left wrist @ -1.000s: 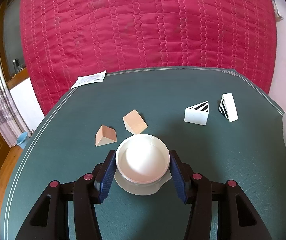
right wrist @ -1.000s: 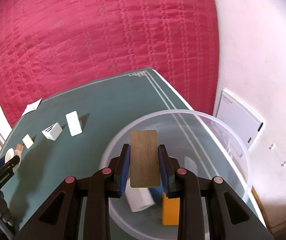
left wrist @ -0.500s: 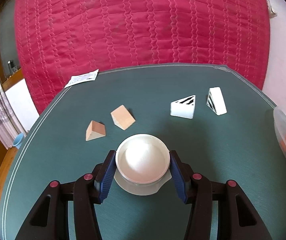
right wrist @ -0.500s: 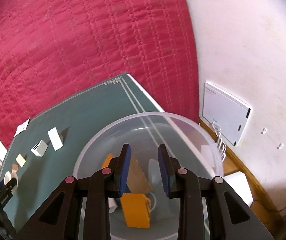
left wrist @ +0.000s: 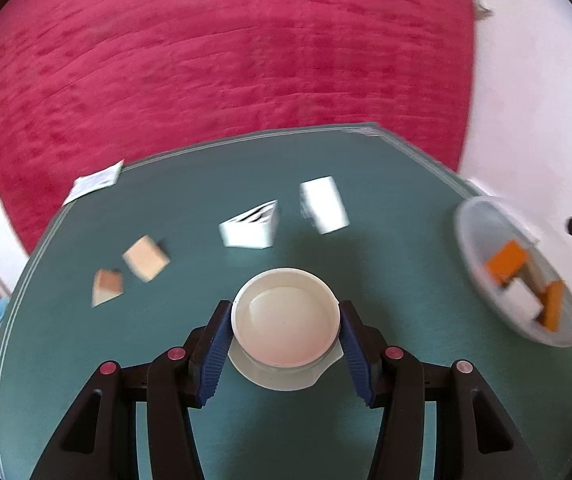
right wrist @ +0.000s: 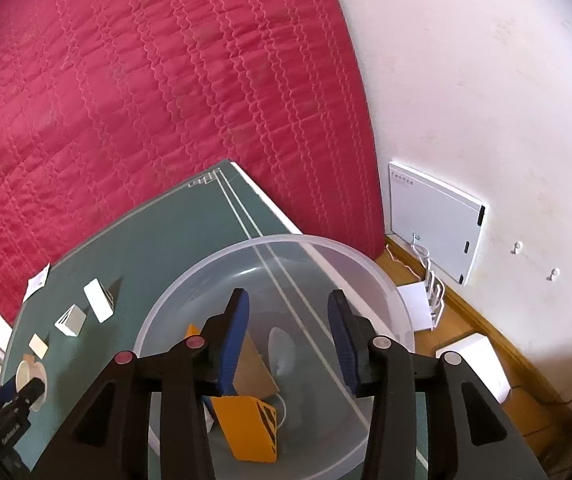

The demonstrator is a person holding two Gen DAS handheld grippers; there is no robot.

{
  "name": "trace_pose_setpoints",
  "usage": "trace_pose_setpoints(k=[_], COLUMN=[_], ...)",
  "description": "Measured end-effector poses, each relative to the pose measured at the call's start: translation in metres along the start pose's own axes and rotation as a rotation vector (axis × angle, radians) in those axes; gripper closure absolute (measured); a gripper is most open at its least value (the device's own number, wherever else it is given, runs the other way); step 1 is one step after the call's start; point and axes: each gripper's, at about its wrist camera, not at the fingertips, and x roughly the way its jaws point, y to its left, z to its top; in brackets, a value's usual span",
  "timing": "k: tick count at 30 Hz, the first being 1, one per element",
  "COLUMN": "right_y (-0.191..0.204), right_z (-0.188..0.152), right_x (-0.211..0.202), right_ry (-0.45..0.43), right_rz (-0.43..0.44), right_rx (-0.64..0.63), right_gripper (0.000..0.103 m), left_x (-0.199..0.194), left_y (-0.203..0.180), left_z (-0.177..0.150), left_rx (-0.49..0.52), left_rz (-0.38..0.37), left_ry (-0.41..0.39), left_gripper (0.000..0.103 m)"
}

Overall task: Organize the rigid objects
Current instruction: 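Carry the brown block into the clear bowl with right while left carries the cup, then lower the white cup and saucer into the bowl and open the left gripper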

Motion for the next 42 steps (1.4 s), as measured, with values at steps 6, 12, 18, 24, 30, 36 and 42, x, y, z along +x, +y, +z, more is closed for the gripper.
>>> trace_pose_setpoints(k=[6, 12, 18, 24, 30, 36, 42], right_y=[-0.007, -0.027, -0.048, -0.06, -0.073, -0.077, -0.075], right_z=[0.001, 0.006, 0.013, 0.018, 0.02, 0.019, 0.015], right_x=[0.001, -0.002, -0.007, -0.01, -0.013, -0.015, -0.013], right_ry=[-0.002, -0.017, -0.04, -0.053, -0.068, -0.084, -0.071], right_rz=[0.003, -0.022, -0.045, -0.065, -0.085, -0.11, -0.106], right_rx=[0.016, 0.062, 0.123, 0.159, 0.2, 0.207, 0.196], right_gripper=[0.059, 0.059, 0.059, 0.059, 0.059, 0.059, 0.059], left_x=[0.0, 0.002, 0.0, -0.001, 0.001, 0.005, 0.016], left_y=[-0.045, -0.089, -0.121, -0.161, -0.197, -0.212, -0.198], left_z=[0.013, 0.022, 0.022, 0.028, 0.031, 0.036, 0.032], left_rx=[0.078, 0.149, 0.21, 0.289, 0.353, 0.334, 0.312], left_rz=[-0.099, -0.184, -0.239, -0.321, -0.408, -0.473, -0.411], left_ry=[0.007, 0.026, 0.024, 0.017, 0.019, -0.005, 0.014], left_gripper=[0.048, 0.048, 0.048, 0.048, 0.046, 0.019, 0.018])
